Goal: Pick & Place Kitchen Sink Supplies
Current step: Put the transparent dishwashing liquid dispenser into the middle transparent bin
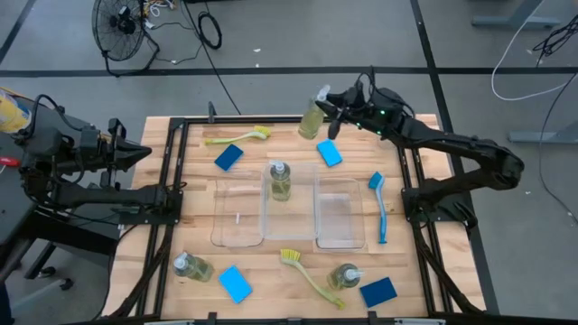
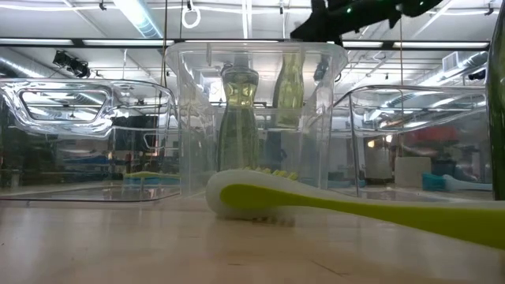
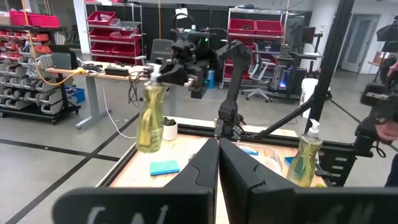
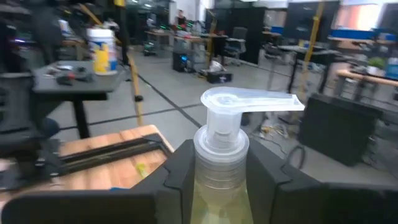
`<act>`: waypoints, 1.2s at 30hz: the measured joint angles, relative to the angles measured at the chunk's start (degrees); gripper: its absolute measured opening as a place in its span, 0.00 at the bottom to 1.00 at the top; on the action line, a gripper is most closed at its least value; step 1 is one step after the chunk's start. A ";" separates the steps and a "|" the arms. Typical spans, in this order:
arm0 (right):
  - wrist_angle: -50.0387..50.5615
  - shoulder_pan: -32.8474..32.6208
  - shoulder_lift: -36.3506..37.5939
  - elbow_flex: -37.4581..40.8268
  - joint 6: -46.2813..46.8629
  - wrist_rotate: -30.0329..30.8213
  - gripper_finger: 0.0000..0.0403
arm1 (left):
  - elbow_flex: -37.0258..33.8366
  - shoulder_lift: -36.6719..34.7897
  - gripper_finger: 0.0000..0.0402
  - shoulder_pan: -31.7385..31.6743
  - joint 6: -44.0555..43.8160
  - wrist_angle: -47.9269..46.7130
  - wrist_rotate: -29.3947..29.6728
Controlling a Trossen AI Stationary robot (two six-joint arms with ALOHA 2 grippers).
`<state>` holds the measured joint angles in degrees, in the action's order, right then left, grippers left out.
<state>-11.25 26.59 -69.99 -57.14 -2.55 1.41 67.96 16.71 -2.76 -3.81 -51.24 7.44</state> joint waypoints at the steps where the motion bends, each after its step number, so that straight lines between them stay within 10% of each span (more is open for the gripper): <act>1: 0.71 -0.39 0.93 0.00 0.04 -0.74 0.24 | 0.02 0.00 0.05 0.00 0.04 -0.02 0.02; 15: 5.91 -8.10 8.10 -0.03 0.13 -10.05 0.24 | 0.00 0.00 0.05 0.00 0.00 0.00 0.01; 36: 6.15 -21.15 6.02 -0.11 -0.11 -5.32 0.24 | 0.00 0.00 0.05 -0.02 0.00 0.00 0.02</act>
<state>-5.11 5.44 -63.97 -57.25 -2.66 -3.91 67.96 16.71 -2.79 -3.81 -51.24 7.46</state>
